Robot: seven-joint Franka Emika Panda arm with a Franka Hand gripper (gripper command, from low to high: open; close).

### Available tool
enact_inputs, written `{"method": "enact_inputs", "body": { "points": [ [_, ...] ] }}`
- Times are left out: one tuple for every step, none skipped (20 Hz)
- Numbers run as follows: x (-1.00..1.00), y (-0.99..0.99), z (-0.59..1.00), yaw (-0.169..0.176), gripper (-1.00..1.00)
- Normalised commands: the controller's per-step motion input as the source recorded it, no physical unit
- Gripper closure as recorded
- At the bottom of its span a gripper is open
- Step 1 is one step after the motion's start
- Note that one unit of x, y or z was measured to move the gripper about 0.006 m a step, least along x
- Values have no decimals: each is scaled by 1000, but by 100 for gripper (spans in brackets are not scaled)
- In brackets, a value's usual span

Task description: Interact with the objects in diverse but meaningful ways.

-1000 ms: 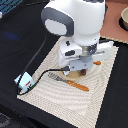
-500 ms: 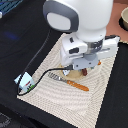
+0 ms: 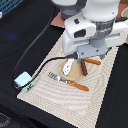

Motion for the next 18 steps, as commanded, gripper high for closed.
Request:
{"method": "enact_inputs", "body": {
  "points": [
    [-129, 63, 211, 58, -100],
    [-106, 66, 174, 55, -100],
    [-154, 100, 103, 48, -100],
    [-157, 86, 51, 45, -100],
    [-151, 103, 43, 41, -100],
    [-169, 106, 9, 40, -100],
    [-191, 106, 0, 40, -100],
    [-229, 114, 0, 45, -100],
    [-246, 143, 0, 62, -100],
    [-300, 243, 0, 97, -100],
    [-331, 346, 0, 136, -100],
    [-326, 363, 0, 181, -100],
    [-334, 374, 0, 189, -100],
    [-360, 389, -9, 184, -100],
    [-397, 377, -34, 181, -100],
    [-457, 397, -54, 167, -100],
    [-546, 371, -63, 153, -100],
    [-614, 369, -46, 139, -100]
  ]
}}
